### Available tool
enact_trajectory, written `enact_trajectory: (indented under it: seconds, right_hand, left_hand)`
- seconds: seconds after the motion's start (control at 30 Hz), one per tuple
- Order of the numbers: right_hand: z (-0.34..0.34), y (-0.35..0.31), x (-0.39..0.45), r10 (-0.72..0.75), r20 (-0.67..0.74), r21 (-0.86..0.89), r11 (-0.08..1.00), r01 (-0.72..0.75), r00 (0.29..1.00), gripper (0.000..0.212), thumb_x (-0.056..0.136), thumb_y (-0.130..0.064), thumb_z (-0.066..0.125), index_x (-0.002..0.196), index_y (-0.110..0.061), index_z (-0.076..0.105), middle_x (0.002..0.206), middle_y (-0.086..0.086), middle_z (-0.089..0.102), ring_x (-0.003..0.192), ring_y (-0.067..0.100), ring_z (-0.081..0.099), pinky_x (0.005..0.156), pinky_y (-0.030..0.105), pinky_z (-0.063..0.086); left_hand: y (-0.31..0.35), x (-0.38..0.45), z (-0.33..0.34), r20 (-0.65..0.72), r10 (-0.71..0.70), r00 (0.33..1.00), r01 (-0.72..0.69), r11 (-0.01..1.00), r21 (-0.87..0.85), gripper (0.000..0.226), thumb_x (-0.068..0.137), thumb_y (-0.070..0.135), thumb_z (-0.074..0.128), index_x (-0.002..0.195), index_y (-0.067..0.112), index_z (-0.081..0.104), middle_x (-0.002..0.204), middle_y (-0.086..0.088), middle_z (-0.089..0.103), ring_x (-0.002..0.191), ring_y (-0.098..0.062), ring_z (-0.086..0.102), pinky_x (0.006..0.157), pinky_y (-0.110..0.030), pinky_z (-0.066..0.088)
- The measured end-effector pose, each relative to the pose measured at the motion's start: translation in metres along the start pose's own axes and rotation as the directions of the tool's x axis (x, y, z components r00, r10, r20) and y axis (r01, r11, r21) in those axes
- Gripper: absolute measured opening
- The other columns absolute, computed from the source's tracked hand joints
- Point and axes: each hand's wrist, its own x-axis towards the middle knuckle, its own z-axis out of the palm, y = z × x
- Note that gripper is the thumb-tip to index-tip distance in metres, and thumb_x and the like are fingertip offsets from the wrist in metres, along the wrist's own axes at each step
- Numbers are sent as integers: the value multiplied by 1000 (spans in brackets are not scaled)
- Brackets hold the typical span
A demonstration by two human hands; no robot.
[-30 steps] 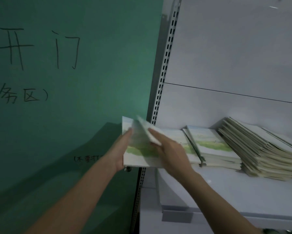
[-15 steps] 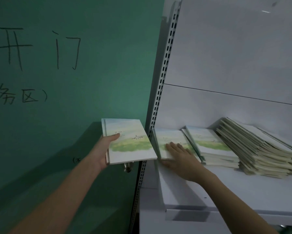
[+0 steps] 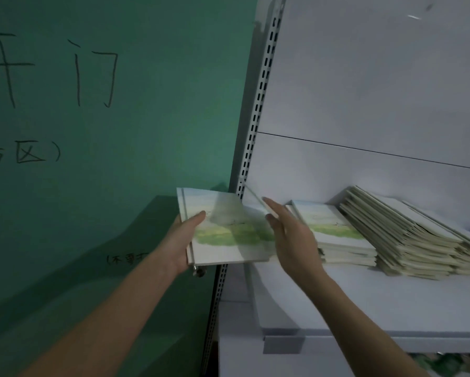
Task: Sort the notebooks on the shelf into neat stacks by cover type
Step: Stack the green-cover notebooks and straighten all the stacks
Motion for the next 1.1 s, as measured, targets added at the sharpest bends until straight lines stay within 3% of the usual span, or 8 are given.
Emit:
enact_trajectory:
  seconds: [0.13,0.2,0.4,0.53,0.67,0.83,1.0,1.1]
  right_hand:
    - [14,-25,-19,-271,361,-150,928,342,893,50,101,-48,38,149,-38,30,155,-5,35,140,20,36,112,41,34]
    - [11,-25,-20,-239,504,-84,943,322,830,60,96,-62,29,151,-41,20,161,-10,14,149,13,9,119,37,15]
    - [-25,15,-10,31,156,136,989,-53,987,54,99,-45,44,149,-33,31,146,-22,32,132,1,34,110,31,33]
    - [-52,41,-4,294,380,641,599,-479,877,36,97,-16,54,132,-20,50,123,3,63,96,18,68,78,34,59]
    - [-68,82,2,411,267,703,536,-468,871,40,95,-7,53,134,-11,51,121,18,60,83,25,67,67,35,57]
    - [-95,131,12,440,16,579,728,-367,898,27,93,-9,51,120,-13,57,109,4,68,92,20,67,79,40,58]
    - [-106,168,16,291,53,-106,953,-284,955,40,95,-23,49,134,-13,47,127,7,56,118,34,50,99,40,38]
    - [-96,183,6,258,64,4,966,-259,964,53,95,-30,50,143,-14,35,140,9,47,126,32,45,103,47,39]
  left_hand:
    - [-1,-5,25,105,-4,994,5,1000,-13,53,85,57,61,123,22,59,107,-14,73,90,-35,73,61,-40,59]
    - [-4,-3,29,65,32,997,-31,999,-18,48,84,39,72,126,22,58,108,-13,73,89,-35,72,58,-38,57]
    - [-3,-3,47,19,30,999,-28,996,-82,39,87,22,69,124,14,60,102,-13,74,87,-32,72,55,-37,58]
    - [-3,-1,85,60,0,998,2,999,-44,38,90,24,66,125,13,58,105,-13,74,89,-30,73,59,-38,60]
    - [-9,11,139,102,-29,994,26,999,22,41,89,18,68,126,11,53,110,-16,71,94,-31,72,67,-40,61]
    - [-16,25,208,104,63,993,-86,969,231,49,84,25,74,126,6,56,113,-14,70,97,-29,70,86,-44,58]
    - [-70,16,230,82,180,980,-193,782,592,87,86,50,61,155,18,19,159,0,26,143,-23,31,116,-40,28]
    - [-95,9,226,102,295,950,-288,706,647,83,90,46,62,156,25,16,163,6,9,148,-16,17,120,-42,20]
